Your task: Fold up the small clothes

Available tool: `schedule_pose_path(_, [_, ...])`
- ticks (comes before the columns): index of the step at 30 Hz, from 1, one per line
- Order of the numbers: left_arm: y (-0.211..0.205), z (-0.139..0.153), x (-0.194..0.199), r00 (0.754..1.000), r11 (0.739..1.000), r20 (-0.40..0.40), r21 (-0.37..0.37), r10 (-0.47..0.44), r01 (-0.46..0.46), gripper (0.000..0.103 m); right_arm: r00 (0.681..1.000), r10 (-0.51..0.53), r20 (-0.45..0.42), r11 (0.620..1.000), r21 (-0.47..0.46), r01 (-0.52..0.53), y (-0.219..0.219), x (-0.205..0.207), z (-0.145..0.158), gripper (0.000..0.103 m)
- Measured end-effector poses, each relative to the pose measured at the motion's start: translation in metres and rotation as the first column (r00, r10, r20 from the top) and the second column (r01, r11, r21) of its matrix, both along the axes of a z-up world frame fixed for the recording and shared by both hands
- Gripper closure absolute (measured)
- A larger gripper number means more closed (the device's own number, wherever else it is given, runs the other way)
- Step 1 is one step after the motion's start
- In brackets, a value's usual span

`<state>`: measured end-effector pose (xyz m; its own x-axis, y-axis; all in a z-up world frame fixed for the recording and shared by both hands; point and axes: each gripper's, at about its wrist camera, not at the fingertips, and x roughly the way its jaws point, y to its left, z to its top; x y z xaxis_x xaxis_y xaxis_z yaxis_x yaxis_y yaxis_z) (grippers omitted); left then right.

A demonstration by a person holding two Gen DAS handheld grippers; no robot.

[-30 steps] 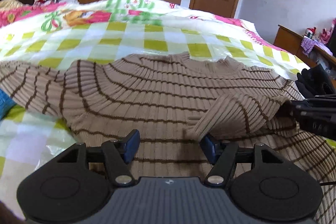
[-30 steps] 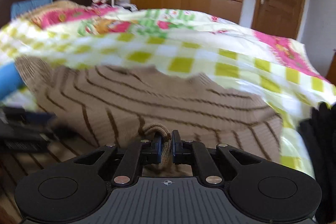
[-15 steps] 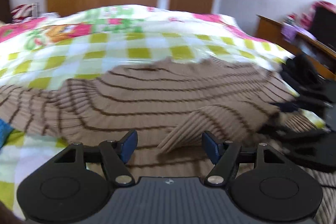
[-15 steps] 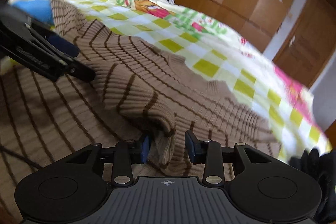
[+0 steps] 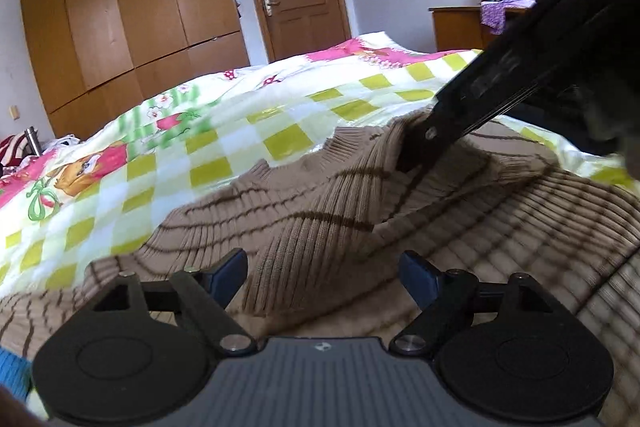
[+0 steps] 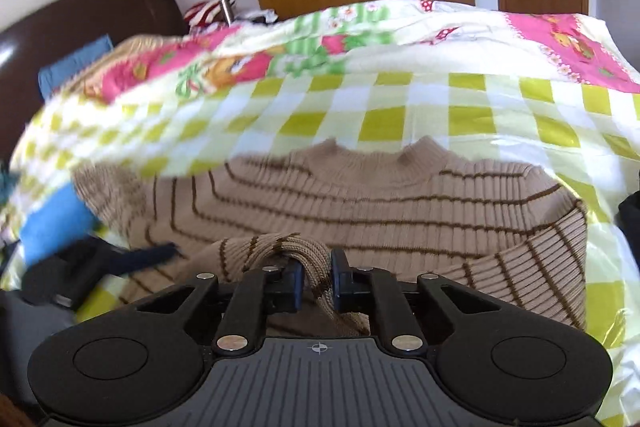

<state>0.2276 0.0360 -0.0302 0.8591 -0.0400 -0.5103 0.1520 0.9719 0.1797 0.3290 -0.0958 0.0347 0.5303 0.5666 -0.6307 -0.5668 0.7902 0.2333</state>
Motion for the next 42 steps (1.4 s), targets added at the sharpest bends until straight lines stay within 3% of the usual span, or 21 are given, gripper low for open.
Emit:
schedule_pose_path(2, [-0.004, 0.002, 0.01, 0.999, 0.999, 0.029, 0.017, 0.03, -0.03, 0.011, 1.0, -0.009, -0.001, 1.0, 0.002, 0.009, -0.003, 0.002, 0.002, 0.092])
schedule_pose_path(6, [-0.002, 0.009, 0.016, 0.992, 0.994, 0.07, -0.001, 0.108, -0.109, 0.03, 0.995, -0.047, -0.091, 0.996, 0.066, 0.053, -0.013, 0.014, -0.001, 0.093])
schedule_pose_path(9, [-0.003, 0.008, 0.018, 0.984, 0.987, 0.089, 0.029, 0.156, -0.159, 0.038, 0.997, -0.056, -0.06, 0.996, 0.069, 0.06, -0.014, 0.014, 0.002, 0.093])
schedule_pose_path(11, [-0.003, 0.003, 0.02, 0.983, 0.985, 0.079, 0.046, 0.165, -0.169, 0.044, 0.998, -0.046, -0.042, 0.997, 0.053, 0.048, -0.011, 0.013, 0.003, 0.093])
schedule_pose_path(15, [0.002, -0.008, 0.029, 0.989, 0.988, 0.015, 0.023, 0.149, -0.15, 0.07, 0.999, 0.019, -0.026, 1.0, -0.023, -0.019, -0.004, 0.009, -0.005, 0.092])
schedule_pose_path(16, [0.004, -0.011, 0.031, 0.99, 0.99, -0.003, 0.019, 0.143, -0.143, 0.072, 0.999, 0.04, -0.032, 0.998, -0.043, -0.041, -0.003, 0.007, -0.008, 0.091])
schedule_pose_path(20, [0.011, -0.015, 0.031, 0.992, 0.991, -0.022, 0.047, 0.125, -0.124, 0.076, 0.992, 0.091, 0.09, 0.981, -0.177, -0.074, -0.004, -0.011, -0.013, 0.077])
schedule_pose_path(22, [0.014, -0.014, 0.029, 0.993, 0.992, -0.024, 0.057, 0.116, -0.115, 0.078, 0.982, 0.124, 0.143, 0.967, -0.237, -0.088, -0.007, -0.018, -0.018, 0.056])
schedule_pose_path(24, [0.016, -0.013, 0.03, 0.995, 0.994, -0.032, 0.054, 0.096, -0.094, 0.078, 0.977, 0.139, 0.159, 0.952, -0.293, -0.088, -0.008, -0.019, -0.025, 0.052])
schedule_pose_path(26, [0.018, -0.011, 0.034, 0.995, 0.995, -0.042, 0.054, 0.089, -0.087, 0.079, 0.98, 0.134, 0.15, 0.944, -0.321, -0.08, -0.009, -0.016, -0.032, 0.059])
schedule_pose_path(27, [0.019, -0.009, 0.036, 0.995, 0.995, -0.041, 0.058, 0.085, -0.083, 0.079, 0.982, 0.126, 0.142, 0.942, -0.327, -0.073, -0.009, -0.013, -0.033, 0.078])
schedule_pose_path(28, [0.019, -0.006, 0.038, 0.996, 0.995, -0.037, 0.066, 0.081, -0.078, 0.079, 0.985, 0.108, 0.136, 0.944, -0.325, -0.059, -0.01, -0.009, -0.032, 0.09])
schedule_pose_path(30, [0.022, 0.004, 0.042, 0.997, 0.993, -0.009, 0.092, 0.074, -0.073, 0.08, 0.984, 0.071, 0.161, 0.954, -0.298, -0.02, -0.012, -0.006, -0.022, 0.09])
schedule_pose_path(33, [0.027, 0.03, 0.036, 0.994, 0.99, 0.078, 0.12, 0.071, -0.08, 0.079, 0.958, 0.036, 0.285, 0.967, -0.251, 0.038, -0.015, -0.018, 0.006, 0.091])
schedule_pose_path(35, [0.027, 0.047, 0.02, 0.985, 0.987, 0.162, 0.135, 0.066, -0.089, 0.079, 0.913, 0.048, 0.404, 0.965, -0.254, 0.061, -0.014, -0.041, 0.018, 0.091])
schedule_pose_path(37, [0.023, 0.047, 0.002, 0.968, 0.976, 0.245, 0.192, 0.056, -0.105, 0.079, 0.854, 0.097, 0.512, 0.953, -0.294, 0.068, -0.007, -0.07, 0.011, 0.091])
schedule_pose_path(38, [0.02, 0.039, -0.005, 0.966, 0.967, 0.253, 0.229, 0.051, -0.111, 0.079, 0.865, 0.116, 0.488, 0.951, -0.306, 0.045, -0.004, -0.075, 0.002, 0.09])
schedule_pose_path(39, [0.02, 0.027, -0.007, 0.973, 0.961, 0.224, 0.253, 0.05, -0.108, 0.079, 0.897, 0.138, 0.419, 0.947, -0.323, 0.005, -0.001, -0.077, -0.013, 0.09])
schedule_pose_path(41, [0.025, -0.005, -0.007, 0.995, 0.96, 0.084, 0.268, 0.06, -0.081, 0.079, 0.946, 0.176, 0.271, 0.924, -0.377, -0.064, 0.006, -0.076, -0.051, 0.09])
schedule_pose_path(42, [0.028, -0.019, -0.01, 0.998, 0.955, 0.027, 0.287, 0.064, -0.069, 0.078, 0.956, 0.184, 0.231, 0.912, -0.404, -0.078, 0.007, -0.075, -0.062, 0.09])
